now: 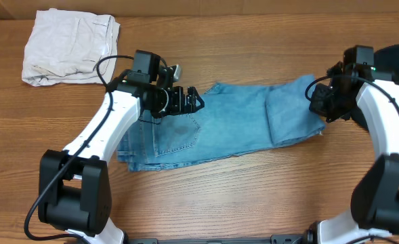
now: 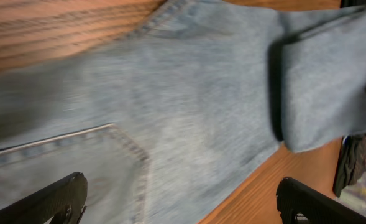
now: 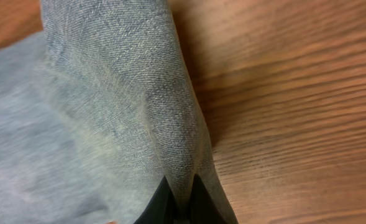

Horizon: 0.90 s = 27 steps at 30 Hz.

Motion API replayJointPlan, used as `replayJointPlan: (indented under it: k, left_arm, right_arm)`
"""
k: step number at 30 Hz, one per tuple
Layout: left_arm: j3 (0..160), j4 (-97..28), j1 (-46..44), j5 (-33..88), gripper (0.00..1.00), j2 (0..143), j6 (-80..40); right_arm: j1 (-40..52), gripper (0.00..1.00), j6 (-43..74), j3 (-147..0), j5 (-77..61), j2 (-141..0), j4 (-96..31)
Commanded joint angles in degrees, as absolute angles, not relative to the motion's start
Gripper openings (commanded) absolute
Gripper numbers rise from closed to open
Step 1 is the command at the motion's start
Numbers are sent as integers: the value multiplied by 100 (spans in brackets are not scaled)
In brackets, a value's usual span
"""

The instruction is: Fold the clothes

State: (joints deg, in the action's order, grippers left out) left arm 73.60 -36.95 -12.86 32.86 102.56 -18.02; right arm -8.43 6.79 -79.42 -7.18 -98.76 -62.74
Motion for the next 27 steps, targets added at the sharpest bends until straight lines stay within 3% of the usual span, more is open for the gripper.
replayJointPlan:
  k: [1, 8, 19, 22, 27]
  left_arm:
    - [7411, -3704, -888, 3542, 100, 9926, -1841]
    - [7411, -3750, -276, 4198, 100, 9810, -1839]
    - [7411, -3809, -222, 4200, 100, 9810, -1837]
    - [7411, -3793, -220, 4178, 100, 9810, -1839]
    - [7411, -3837, -110, 4182, 100, 9810, -1841]
  right_arm:
    - [-357, 4, 941, -8152, -198, -9284, -6300]
    - [928, 4, 1387, -8055, 121, -9511, -6283]
    - [2152, 4, 1809, -7902, 593, -10215, -6062]
    - [2504, 4, 1813, -7902, 285, -10248, -5876]
    - [2832, 5, 2150, -7902, -1391, -10248, -5168]
